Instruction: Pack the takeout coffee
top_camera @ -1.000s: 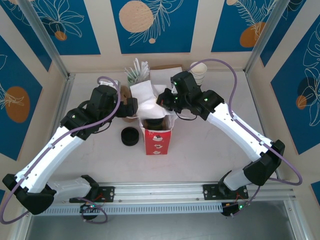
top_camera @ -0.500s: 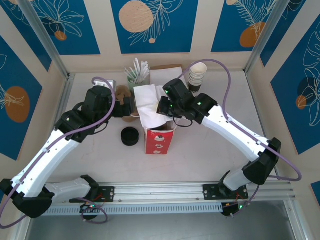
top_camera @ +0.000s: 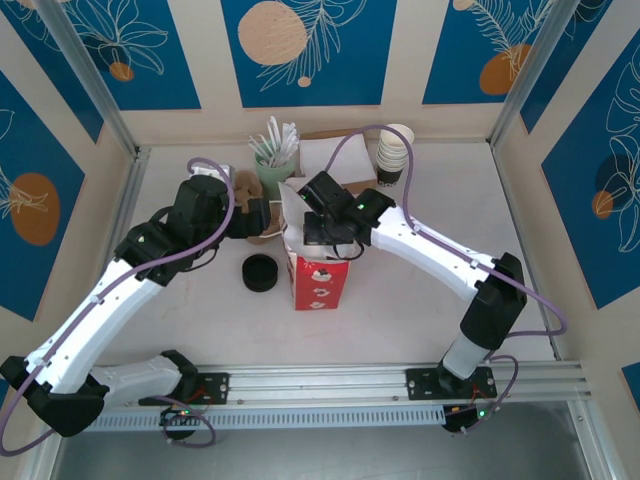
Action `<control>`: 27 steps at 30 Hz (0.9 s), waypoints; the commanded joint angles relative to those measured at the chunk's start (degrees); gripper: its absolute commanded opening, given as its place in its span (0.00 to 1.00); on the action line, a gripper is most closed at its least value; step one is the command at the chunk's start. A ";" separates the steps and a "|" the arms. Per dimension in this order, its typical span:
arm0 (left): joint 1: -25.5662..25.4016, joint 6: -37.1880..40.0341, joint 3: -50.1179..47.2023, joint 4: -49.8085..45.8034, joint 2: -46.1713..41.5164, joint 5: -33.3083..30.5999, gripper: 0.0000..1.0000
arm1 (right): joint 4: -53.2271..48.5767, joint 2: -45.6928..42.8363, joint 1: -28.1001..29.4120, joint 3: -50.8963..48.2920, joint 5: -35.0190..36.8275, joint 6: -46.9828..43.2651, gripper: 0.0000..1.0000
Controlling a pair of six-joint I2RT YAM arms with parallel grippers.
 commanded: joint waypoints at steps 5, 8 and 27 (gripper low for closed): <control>0.74 -1.05 -1.42 1.27 -0.53 0.14 1.00 | -2.32 1.81 0.27 3.07 1.90 -3.81 0.00; 0.81 -1.01 -1.71 1.38 -0.36 -0.02 1.00 | -2.55 2.30 0.10 3.12 2.30 -3.82 0.00; 0.82 -0.51 -3.33 3.33 -0.44 -0.29 1.00 | -2.57 1.07 0.44 6.12 3.00 -7.30 0.32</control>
